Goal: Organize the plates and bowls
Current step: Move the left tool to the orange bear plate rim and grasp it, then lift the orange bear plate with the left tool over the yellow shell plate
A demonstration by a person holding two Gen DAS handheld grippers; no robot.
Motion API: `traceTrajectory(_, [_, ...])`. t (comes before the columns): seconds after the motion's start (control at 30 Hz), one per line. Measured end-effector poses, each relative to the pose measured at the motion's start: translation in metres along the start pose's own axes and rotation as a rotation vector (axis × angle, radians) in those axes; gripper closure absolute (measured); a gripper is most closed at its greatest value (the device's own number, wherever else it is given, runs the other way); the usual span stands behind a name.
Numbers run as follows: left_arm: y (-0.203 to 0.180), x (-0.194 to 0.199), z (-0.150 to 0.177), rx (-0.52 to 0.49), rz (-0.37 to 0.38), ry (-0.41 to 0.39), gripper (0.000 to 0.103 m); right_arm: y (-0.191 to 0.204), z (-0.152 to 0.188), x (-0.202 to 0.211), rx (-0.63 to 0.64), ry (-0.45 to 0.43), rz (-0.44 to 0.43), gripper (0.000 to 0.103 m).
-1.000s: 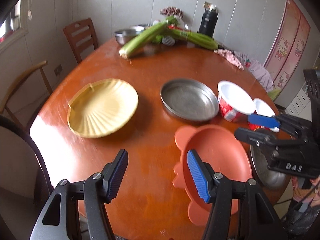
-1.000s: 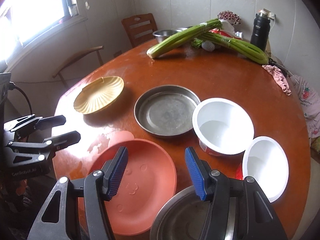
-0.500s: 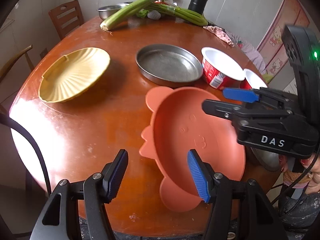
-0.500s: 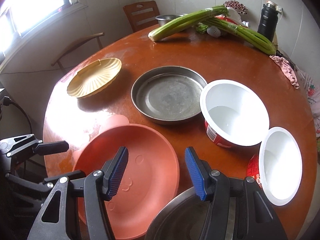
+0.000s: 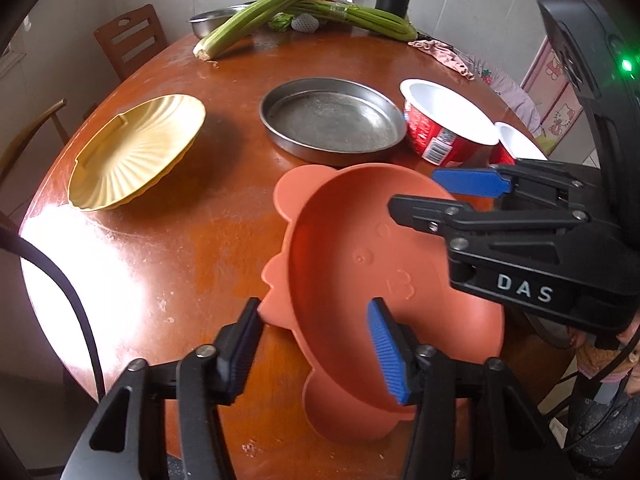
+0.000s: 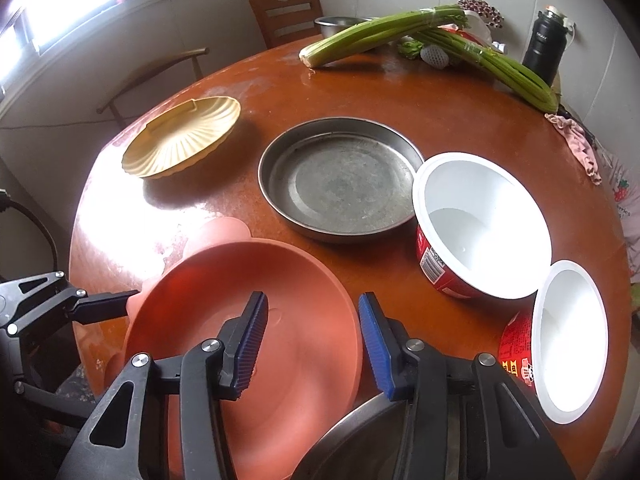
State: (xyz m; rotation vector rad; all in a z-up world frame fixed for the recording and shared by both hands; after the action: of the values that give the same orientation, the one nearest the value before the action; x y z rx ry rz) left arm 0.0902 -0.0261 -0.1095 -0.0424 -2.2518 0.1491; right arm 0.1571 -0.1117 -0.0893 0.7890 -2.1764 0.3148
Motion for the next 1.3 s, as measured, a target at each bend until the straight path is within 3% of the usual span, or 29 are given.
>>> traceTrajectory(0.23, [0.019, -0.003, -0.003, 0.051, 0.0, -0.006, 0.072, 0.003, -0.001, -0.003, -0.005, 0.011, -0.002, 0.054])
traceTrajectory(0.8, [0.08, -0.007, -0.019, 0.156, -0.044, -0.032, 0.072, 0.048, -0.004, -0.009, 0.006, 0.031, -0.069, 0.054])
traceTrajectory(1.3, [0.107, -0.007, -0.023, 0.178, -0.01, -0.059, 0.072, 0.068, -0.008, -0.022, -0.016, 0.041, -0.062, 0.053])
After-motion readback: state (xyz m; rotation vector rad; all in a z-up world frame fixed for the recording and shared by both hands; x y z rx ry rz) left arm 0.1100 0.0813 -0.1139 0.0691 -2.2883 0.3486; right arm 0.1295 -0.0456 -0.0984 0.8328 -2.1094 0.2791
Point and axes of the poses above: each gripper's, at about its wrist camera, not at the fingertips, and x roughly against the way its jaws point, y to its left, z to its underside, the point moved 7 cm from there along -x, roughly the way its jaws point, and after that the axes turned 12 degrees about -y, right-handed, at the moved point
